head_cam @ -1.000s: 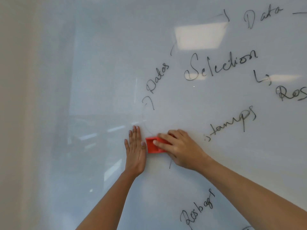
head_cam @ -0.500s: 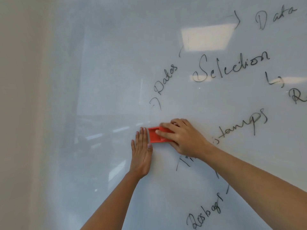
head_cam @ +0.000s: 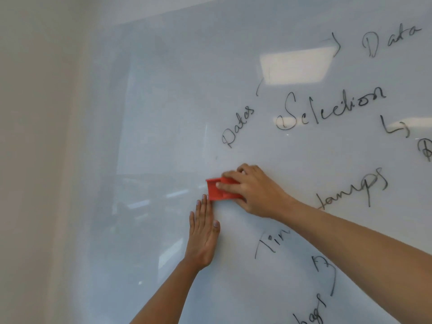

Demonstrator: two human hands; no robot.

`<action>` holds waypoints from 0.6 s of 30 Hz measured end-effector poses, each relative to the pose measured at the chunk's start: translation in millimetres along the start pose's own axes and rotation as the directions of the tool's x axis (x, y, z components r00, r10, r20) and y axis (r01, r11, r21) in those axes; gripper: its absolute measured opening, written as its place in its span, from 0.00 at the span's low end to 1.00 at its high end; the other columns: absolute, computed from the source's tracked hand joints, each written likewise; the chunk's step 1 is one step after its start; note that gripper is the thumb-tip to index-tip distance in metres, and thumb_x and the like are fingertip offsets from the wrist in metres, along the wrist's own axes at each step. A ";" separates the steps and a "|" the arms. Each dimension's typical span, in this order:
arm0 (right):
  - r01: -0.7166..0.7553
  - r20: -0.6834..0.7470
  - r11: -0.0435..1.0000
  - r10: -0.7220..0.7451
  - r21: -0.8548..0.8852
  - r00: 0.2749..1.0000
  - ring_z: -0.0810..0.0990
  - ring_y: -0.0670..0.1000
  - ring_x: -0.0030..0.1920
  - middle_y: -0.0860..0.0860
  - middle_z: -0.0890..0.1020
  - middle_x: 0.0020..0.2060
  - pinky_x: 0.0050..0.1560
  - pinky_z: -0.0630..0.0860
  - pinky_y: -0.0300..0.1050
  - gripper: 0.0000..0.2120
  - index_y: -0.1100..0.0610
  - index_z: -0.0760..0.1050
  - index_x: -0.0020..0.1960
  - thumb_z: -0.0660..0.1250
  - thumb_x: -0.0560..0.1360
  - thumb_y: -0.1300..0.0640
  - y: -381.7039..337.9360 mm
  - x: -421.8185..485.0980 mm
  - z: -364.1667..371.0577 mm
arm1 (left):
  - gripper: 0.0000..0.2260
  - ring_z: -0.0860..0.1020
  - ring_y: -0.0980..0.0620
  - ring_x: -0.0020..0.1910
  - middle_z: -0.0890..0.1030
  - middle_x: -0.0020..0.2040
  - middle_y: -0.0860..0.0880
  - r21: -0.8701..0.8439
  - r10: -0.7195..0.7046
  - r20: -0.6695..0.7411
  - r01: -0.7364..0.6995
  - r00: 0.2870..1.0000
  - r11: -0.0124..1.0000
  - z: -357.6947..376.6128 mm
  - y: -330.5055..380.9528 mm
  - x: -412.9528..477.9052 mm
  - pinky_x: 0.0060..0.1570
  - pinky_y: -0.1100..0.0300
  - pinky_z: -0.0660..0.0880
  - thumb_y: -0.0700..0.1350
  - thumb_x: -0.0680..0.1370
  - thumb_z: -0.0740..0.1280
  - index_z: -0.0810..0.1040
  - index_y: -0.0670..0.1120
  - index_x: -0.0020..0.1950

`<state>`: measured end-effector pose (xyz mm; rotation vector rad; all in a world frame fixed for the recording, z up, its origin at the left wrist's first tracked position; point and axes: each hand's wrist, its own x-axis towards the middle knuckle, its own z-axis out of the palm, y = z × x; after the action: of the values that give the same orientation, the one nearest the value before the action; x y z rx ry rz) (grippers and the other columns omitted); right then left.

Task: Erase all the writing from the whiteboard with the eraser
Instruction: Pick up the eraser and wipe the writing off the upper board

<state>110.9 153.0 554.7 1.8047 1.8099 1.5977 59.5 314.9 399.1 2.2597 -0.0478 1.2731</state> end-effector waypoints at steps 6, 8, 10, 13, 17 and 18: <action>0.172 0.066 0.981 -0.166 -0.094 0.984 0.76 0.55 0.48 0.50 0.79 0.58 0.45 0.76 0.51 0.22 0.48 0.77 0.65 0.72 0.71 0.51 42.1 -1.2 -30.7 | 0.39 0.30 0.62 0.75 0.32 0.77 0.58 0.039 0.005 0.016 -0.006 1.000 0.999 -3.1 -1.5 2.2 0.72 0.63 0.27 0.73 0.71 0.27 0.33 0.53 0.76; 0.051 -0.019 0.988 -0.054 -0.147 0.998 0.76 0.58 0.47 0.52 0.79 0.57 0.44 0.75 0.52 0.23 0.50 0.77 0.64 0.73 0.70 0.53 51.9 20.2 -34.9 | 0.39 0.29 0.63 0.74 0.31 0.77 0.59 0.057 0.003 0.031 -0.005 1.000 0.998 -3.1 -0.9 1.4 0.71 0.63 0.27 0.73 0.70 0.26 0.32 0.53 0.76; -0.104 -0.112 0.984 0.088 -0.146 0.990 0.76 0.59 0.45 0.54 0.80 0.55 0.43 0.75 0.52 0.23 0.52 0.79 0.63 0.75 0.68 0.55 53.3 39.6 -33.9 | 0.40 0.29 0.62 0.74 0.30 0.76 0.59 0.065 0.004 0.038 -0.006 0.999 0.998 -4.2 -2.3 1.4 0.72 0.62 0.28 0.73 0.70 0.26 0.32 0.53 0.76; -0.148 -0.172 0.984 0.130 -0.097 0.976 0.76 0.59 0.44 0.54 0.80 0.54 0.42 0.76 0.53 0.23 0.53 0.79 0.62 0.76 0.67 0.56 39.4 51.3 -19.6 | 0.40 0.29 0.62 0.75 0.30 0.77 0.59 0.068 0.009 0.048 -0.012 0.999 0.998 -5.9 -4.5 1.3 0.73 0.60 0.29 0.73 0.71 0.27 0.32 0.53 0.76; 0.161 0.019 0.984 -0.160 -0.074 0.987 0.76 0.55 0.46 0.50 0.80 0.55 0.44 0.75 0.49 0.23 0.49 0.78 0.63 0.75 0.69 0.50 25.1 37.0 -6.2 | 0.39 0.30 0.61 0.75 0.29 0.76 0.60 0.091 0.022 0.038 -0.025 0.999 0.996 -3.2 -5.3 1.4 0.72 0.61 0.28 0.72 0.72 0.28 0.32 0.52 0.77; 0.214 0.061 0.974 -0.209 -0.076 0.976 0.76 0.54 0.47 0.49 0.80 0.55 0.43 0.74 0.48 0.23 0.48 0.77 0.64 0.74 0.70 0.49 29.4 34.3 -10.4 | 0.38 0.30 0.60 0.75 0.28 0.76 0.60 0.091 0.023 0.036 -0.027 0.999 0.995 -2.9 -5.7 1.6 0.72 0.61 0.28 0.72 0.72 0.28 0.32 0.52 0.77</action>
<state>113.1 166.0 599.2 1.5455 1.8150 1.5071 59.7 321.5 399.0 2.3663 -0.0308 1.2732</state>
